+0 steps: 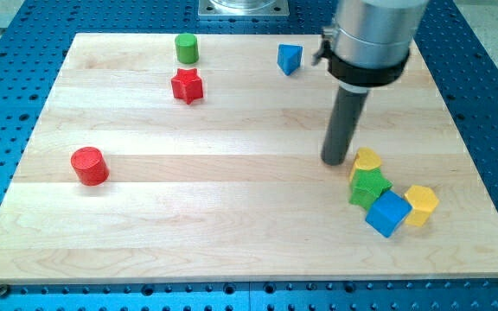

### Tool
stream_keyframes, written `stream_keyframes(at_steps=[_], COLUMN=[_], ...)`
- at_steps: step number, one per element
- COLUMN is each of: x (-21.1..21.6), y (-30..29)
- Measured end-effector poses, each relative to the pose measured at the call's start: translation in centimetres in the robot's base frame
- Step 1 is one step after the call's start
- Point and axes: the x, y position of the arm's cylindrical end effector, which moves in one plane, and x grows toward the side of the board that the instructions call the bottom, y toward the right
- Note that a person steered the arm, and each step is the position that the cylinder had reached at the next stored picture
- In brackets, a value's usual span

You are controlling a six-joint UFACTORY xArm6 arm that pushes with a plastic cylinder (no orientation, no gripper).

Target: Place the arm at the bottom left of the red star

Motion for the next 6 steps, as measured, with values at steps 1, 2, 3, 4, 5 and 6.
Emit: stream_keyframes(at_steps=[1, 2, 3, 4, 5, 6], x=[-0.6, -0.5, -0.5, 0.3, 1.9, -3.0], y=[-0.4, 0.0, 0.2, -4.1, -15.0, -23.6])
